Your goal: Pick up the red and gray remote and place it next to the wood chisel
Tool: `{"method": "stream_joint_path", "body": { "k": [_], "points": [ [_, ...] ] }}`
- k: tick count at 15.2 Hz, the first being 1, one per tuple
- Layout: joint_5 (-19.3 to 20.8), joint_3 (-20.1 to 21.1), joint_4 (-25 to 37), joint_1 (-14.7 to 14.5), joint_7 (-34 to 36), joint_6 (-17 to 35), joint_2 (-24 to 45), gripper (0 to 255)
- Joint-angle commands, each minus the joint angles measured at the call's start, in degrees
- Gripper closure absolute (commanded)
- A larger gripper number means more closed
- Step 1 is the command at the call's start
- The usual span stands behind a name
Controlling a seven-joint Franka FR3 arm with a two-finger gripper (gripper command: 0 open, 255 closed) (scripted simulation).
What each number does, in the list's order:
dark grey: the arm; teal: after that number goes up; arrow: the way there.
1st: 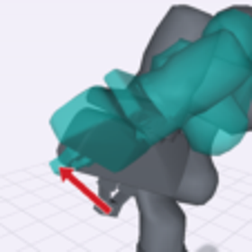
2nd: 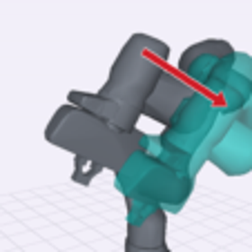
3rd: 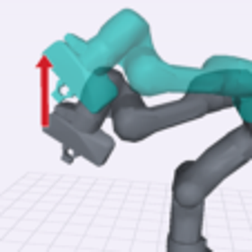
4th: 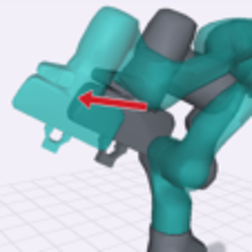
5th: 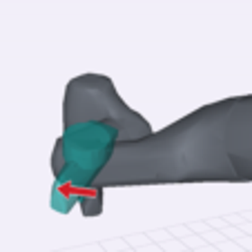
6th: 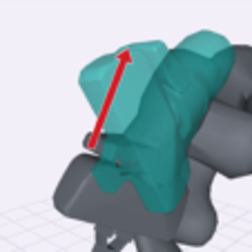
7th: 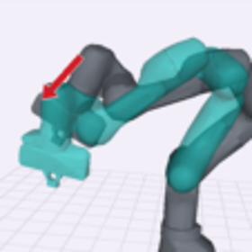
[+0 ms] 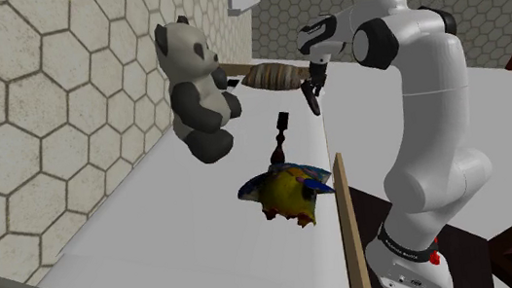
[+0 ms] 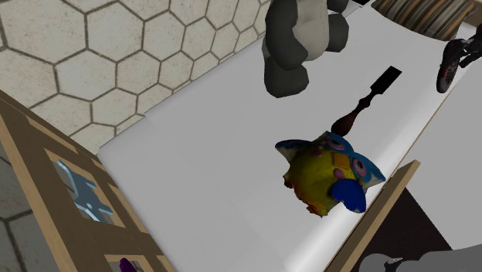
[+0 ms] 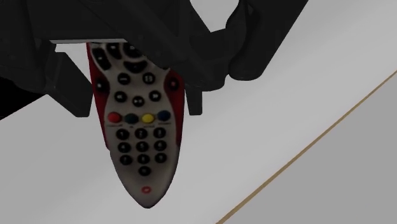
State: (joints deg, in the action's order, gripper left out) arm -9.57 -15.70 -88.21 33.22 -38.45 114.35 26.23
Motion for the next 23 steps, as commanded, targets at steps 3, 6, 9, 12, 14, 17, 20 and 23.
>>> {"method": "stream_joint_path", "body": {
  "k": [3, 6, 9, 12, 14, 17, 20, 23],
  "points": [
    [-0.3, 0.1, -1.8, 0.1, -0.3, 2.4, 1.3, 255],
    [-0.7, 0.3, -2.9, 0.2, -0.6, 4.3, 2.1, 255],
    [-0.8, 0.4, -3.3, 0.2, -0.7, 5.1, 2.5, 255],
    [-0.8, 0.4, -3.3, 0.2, -0.7, 5.1, 2.5, 255],
    [-0.8, 0.4, -3.3, 0.2, -0.7, 5.1, 2.5, 255],
    [-0.8, 0.4, -3.3, 0.2, -0.7, 5.1, 2.5, 0],
    [-0.8, 0.4, -3.3, 0.2, -0.7, 5.1, 2.5, 0],
    [-0.3, 0.1, -1.6, 0.2, -0.4, 2.0, 1.0, 0]
  ]
}}
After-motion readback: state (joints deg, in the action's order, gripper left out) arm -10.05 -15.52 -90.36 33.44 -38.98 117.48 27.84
